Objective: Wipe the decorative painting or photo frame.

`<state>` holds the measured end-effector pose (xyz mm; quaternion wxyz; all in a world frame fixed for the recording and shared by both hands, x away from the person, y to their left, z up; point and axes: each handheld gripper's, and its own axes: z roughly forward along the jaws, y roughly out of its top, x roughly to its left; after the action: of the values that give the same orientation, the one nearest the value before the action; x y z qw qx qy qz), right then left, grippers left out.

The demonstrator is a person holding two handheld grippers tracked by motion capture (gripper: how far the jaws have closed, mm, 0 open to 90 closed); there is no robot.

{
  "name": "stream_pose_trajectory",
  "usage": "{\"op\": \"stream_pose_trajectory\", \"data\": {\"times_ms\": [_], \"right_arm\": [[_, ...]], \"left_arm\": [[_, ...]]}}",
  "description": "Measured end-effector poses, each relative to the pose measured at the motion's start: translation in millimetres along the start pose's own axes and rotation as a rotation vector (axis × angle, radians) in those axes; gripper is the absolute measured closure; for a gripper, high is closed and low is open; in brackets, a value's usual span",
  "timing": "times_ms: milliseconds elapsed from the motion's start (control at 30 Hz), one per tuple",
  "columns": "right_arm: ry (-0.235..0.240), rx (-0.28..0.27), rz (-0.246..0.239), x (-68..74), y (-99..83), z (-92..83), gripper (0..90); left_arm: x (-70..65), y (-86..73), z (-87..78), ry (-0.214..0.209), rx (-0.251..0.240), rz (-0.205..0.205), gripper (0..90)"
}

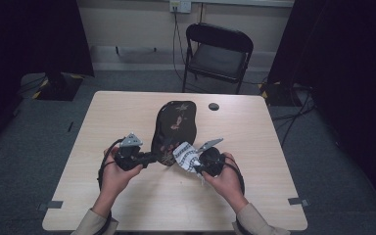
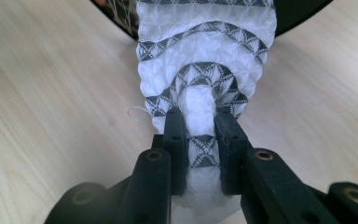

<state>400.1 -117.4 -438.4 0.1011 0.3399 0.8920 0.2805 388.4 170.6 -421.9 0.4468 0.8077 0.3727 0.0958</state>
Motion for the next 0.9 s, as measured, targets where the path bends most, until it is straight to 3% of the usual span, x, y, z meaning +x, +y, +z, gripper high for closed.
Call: {"op": "stream_pose_trajectory", "data": {"times_ms": [233, 433, 667, 900], "right_arm": [[0.016, 0.051, 0.002, 0.3, -12.6, 8.5, 77.4], [0.014, 0.066, -0.009, -1.1, -14.7, 1.6, 77.4], [-0.024, -0.014, -0.004, -9.2, 1.1, -36.2, 77.5], [-0.081, -0.1, -0.026, -16.8, 31.7, -83.2, 77.5]], "left_arm": [[-0.1, 0.1, -0.1, 0.001, 0.001, 0.001, 78.8], [-0.2, 0.0, -0.1, 0.003, 0.001, 0.0, 78.7], [-0.2, 0.0, 0.0, 0.004, -0.001, -0.003, 78.7], [0.2, 0.1, -0.1, 0.001, 0.002, -0.002, 78.7]]}}
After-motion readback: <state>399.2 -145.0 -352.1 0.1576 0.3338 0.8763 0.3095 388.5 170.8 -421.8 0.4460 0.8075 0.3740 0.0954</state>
